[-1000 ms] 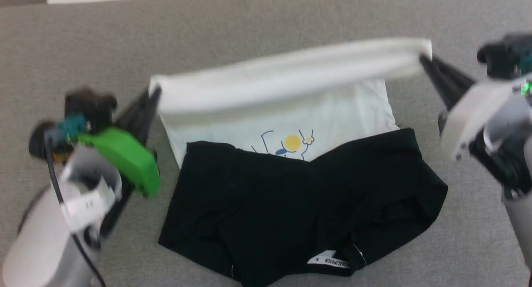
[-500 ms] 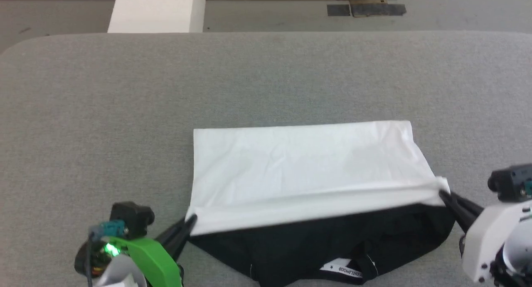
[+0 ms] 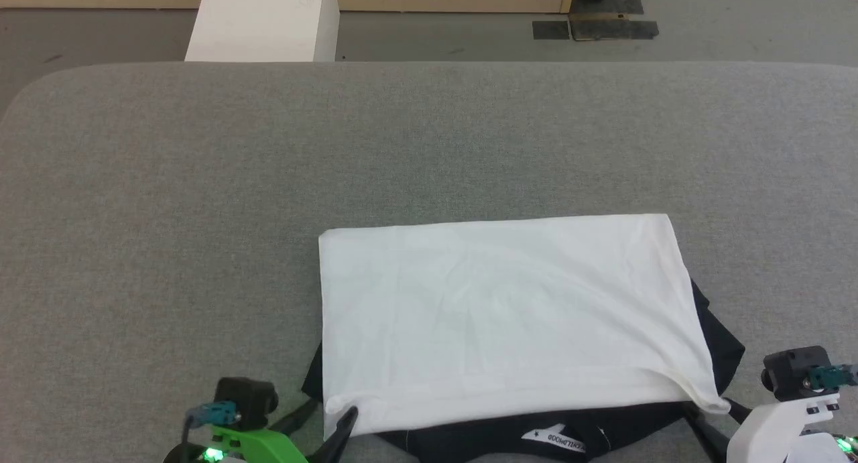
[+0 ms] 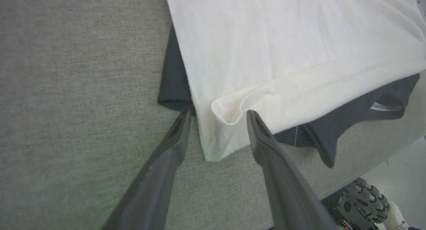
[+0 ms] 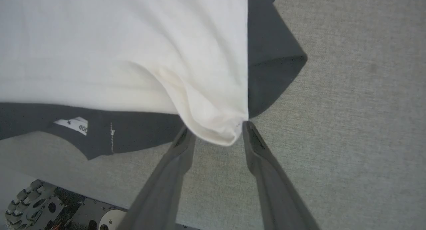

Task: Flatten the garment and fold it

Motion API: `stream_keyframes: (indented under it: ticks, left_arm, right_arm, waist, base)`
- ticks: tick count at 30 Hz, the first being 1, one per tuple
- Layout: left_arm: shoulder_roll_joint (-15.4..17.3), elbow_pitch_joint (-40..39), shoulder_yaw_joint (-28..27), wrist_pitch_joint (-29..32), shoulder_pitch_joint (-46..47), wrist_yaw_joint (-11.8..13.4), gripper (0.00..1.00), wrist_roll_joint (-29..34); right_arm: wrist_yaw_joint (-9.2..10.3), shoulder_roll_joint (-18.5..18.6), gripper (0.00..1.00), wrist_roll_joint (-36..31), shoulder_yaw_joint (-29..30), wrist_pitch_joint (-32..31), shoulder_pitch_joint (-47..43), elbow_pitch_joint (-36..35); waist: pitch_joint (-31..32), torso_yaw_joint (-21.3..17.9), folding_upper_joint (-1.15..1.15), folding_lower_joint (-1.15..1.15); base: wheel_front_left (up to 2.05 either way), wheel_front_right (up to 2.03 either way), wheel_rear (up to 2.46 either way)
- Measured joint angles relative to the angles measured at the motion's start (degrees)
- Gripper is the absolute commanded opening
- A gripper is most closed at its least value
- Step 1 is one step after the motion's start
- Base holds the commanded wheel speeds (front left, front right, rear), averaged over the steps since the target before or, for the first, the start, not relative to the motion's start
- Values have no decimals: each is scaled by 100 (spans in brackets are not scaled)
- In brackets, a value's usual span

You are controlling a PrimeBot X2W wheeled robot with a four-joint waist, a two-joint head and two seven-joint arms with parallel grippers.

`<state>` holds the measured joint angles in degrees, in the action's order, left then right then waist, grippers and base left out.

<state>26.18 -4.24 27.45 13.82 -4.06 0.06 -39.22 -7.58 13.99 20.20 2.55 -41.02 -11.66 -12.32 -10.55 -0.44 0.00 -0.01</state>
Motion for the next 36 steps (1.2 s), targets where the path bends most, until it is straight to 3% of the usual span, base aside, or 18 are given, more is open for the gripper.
stream_keyframes:
  ticks: [7, 12, 16, 21, 27, 36]
  left_arm:
    - [-247, -111, -459, -855, -87, 314, 100, -90]
    - [-512, -43, -895, -2081, -30, 648, 100, 312]
    - [-656, 204, -1017, -2658, 269, 751, 100, 683]
    - [-808, 422, -1256, -2830, 767, 886, 100, 1285]
    - [-1136, 382, -1746, -2852, 1038, 905, 100, 1937]
    - [-1567, 472, -2081, -2855, 1051, 545, 100, 2475]
  right_arm:
    - [0, -383, 100, 121, 389, 385, -60, -162]
    - [0, -895, 100, 320, 827, 708, -31, -327]
    - [1, -1016, 100, 293, 1114, 888, 186, -247]
    - [1, -1088, 100, 201, 1419, 978, 770, 124]
    - [1, -1092, 100, 257, 1535, 726, 1306, 1049]
    - [1, -1101, 100, 256, 1246, 361, 1862, 2204]
  waist:
    - [161, -10, 0, 0]
    - [265, 5, 0, 0]
    - [307, 35, 0, 0]
    - [323, 39, 0, 0]
    - [298, 27, 0, 0]
    - [198, 17, 0, 1]
  base:
    - [0, 0, 0]
    - [0, 0, 0]
    - [0, 0, 0]
    - [0, 0, 0]
    - [0, 0, 0]
    - [0, 0, 0]
